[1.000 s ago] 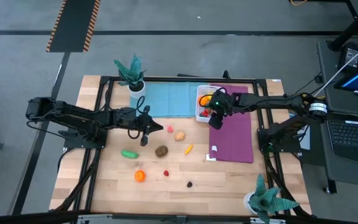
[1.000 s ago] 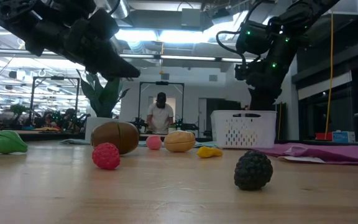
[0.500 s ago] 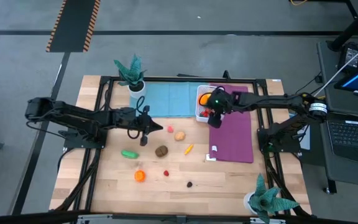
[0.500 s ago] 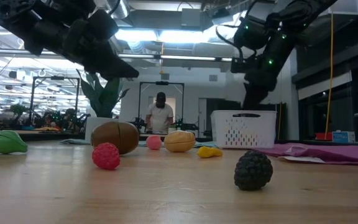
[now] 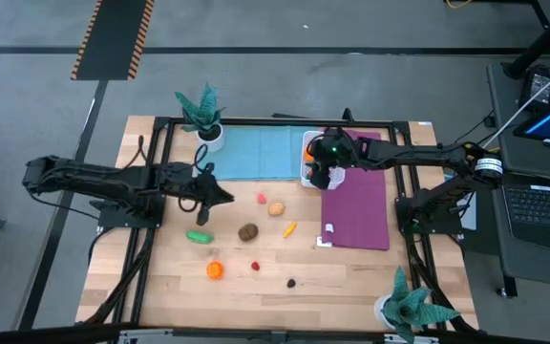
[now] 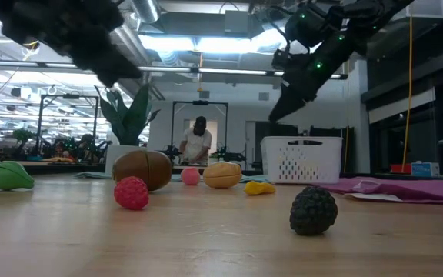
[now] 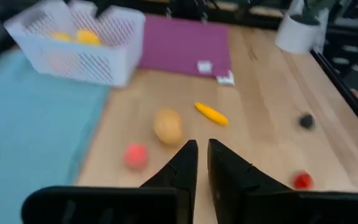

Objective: Pick and placing Produce into tupperware
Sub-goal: Put the green pea into the white container

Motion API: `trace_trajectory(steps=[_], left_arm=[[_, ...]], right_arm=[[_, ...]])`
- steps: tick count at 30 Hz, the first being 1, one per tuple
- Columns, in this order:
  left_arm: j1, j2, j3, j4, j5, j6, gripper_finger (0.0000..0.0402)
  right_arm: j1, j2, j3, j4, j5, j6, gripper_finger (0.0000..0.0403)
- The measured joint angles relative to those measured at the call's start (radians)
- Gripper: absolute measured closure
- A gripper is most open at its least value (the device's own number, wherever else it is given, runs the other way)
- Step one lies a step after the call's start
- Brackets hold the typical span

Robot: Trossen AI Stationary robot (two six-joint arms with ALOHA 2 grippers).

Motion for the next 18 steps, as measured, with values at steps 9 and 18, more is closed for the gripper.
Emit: trace_trajectory(steps=[9,18], left_arm=[[-0.205,-0.049,0.001,-0.173,-0.016,-0.125,0.0399],[-0.417,-0.035,0.001,-0.336,-0.198,-0.386,0.0399]], right_arm=[[0.048,0.0,0.0,0.095,-0.001,0.027,0.0183],[0.098,0.0,0.0,0.174,-0.001,0.053,0.0182]])
